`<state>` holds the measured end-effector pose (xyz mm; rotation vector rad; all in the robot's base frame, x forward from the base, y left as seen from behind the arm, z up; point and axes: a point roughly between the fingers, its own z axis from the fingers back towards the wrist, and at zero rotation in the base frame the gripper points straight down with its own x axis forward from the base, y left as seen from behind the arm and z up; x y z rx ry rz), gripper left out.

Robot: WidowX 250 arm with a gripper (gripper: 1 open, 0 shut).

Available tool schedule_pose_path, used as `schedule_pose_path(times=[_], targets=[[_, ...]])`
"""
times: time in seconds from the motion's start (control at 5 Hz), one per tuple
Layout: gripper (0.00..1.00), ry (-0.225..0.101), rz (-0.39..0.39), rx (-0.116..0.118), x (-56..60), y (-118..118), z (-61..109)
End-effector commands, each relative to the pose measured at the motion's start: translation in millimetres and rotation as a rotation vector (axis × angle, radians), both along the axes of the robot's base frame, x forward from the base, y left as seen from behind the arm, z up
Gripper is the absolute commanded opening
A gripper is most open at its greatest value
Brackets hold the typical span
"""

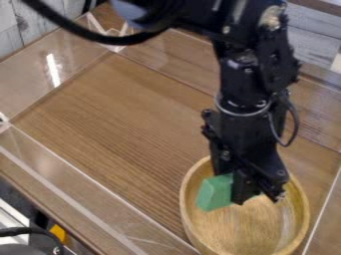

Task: Put the green block in the brown bowl

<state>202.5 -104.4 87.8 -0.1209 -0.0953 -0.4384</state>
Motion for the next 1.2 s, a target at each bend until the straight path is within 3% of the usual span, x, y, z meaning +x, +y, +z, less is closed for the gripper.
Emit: schedule_pose_path(times=[0.0,0.2,0.6,0.8,1.0], targets=[[0.00,-0.048,-0.007,-0.021,2.9,-6,10.4],[0.00,-0.051,-0.005,-0.025,3.4,-9,13.4],[0.00,-0.059,0.126,-0.025,16.9,6,22.3],[0.00,-0.043,0.092,-0.027,19.7,8,25.3],[0.00,-0.035,0.044,-0.028,15.2,7,30.1]])
